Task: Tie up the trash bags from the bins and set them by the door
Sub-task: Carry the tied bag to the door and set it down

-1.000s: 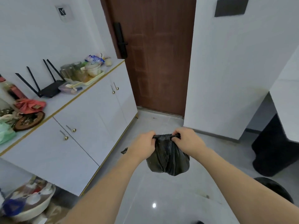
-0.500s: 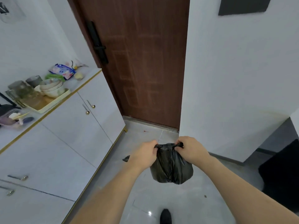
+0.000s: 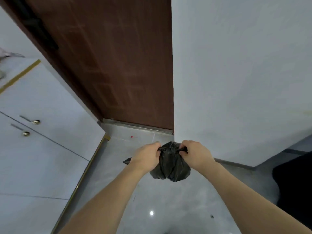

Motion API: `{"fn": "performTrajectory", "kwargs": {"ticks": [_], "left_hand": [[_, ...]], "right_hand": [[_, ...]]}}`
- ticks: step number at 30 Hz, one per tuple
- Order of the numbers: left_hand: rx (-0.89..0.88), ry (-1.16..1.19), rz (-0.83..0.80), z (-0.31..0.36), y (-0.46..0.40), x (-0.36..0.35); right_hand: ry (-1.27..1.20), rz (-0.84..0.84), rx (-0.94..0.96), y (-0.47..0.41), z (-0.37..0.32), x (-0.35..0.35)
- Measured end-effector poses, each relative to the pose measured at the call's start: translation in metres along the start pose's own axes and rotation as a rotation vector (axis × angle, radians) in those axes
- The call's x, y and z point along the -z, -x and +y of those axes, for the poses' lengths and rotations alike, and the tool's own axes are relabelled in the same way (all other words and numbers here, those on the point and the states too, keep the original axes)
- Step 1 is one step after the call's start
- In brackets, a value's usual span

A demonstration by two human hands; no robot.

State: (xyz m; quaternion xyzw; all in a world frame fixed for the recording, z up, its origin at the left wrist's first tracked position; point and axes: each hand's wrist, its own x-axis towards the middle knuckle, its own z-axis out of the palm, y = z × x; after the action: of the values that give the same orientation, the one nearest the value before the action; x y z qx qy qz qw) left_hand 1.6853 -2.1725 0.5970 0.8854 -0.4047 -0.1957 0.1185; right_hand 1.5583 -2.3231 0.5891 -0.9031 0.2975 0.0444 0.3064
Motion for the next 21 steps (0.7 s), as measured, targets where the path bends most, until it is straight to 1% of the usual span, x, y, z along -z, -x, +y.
{"fn": "performTrajectory", "kwargs": {"ticks": [5, 8, 11, 13, 18, 21], "left_hand": [[-0.043, -0.091, 0.007, -0.042, -0.106, -0.137], [-0.046, -0.087, 0.006, -0.072, -0.169, -0.231], [-0.057, -0.087, -0.005, -0.1, -0.222, -0.315], [-0.086, -0.144, -0.008, -0.113, -0.251, -0.363], [-0.157, -0.349, 0.0, -0.132, -0.311, -0.443], [-0.156, -0.368, 0.024, -0.14, -0.335, -0.473]], "right_hand": [[-0.033, 0.014, -0.004, -0.094, 0.109, -0.099], [-0.032, 0.016, 0.001, -0.151, 0.177, -0.169], [-0.02, 0.021, 0.001, -0.201, 0.24, -0.235], [-0.004, 0.019, -0.005, -0.228, 0.276, -0.272], [0.036, -0.023, -0.016, -0.277, 0.337, -0.334], [0.086, -0.028, -0.004, -0.297, 0.359, -0.355]]}}
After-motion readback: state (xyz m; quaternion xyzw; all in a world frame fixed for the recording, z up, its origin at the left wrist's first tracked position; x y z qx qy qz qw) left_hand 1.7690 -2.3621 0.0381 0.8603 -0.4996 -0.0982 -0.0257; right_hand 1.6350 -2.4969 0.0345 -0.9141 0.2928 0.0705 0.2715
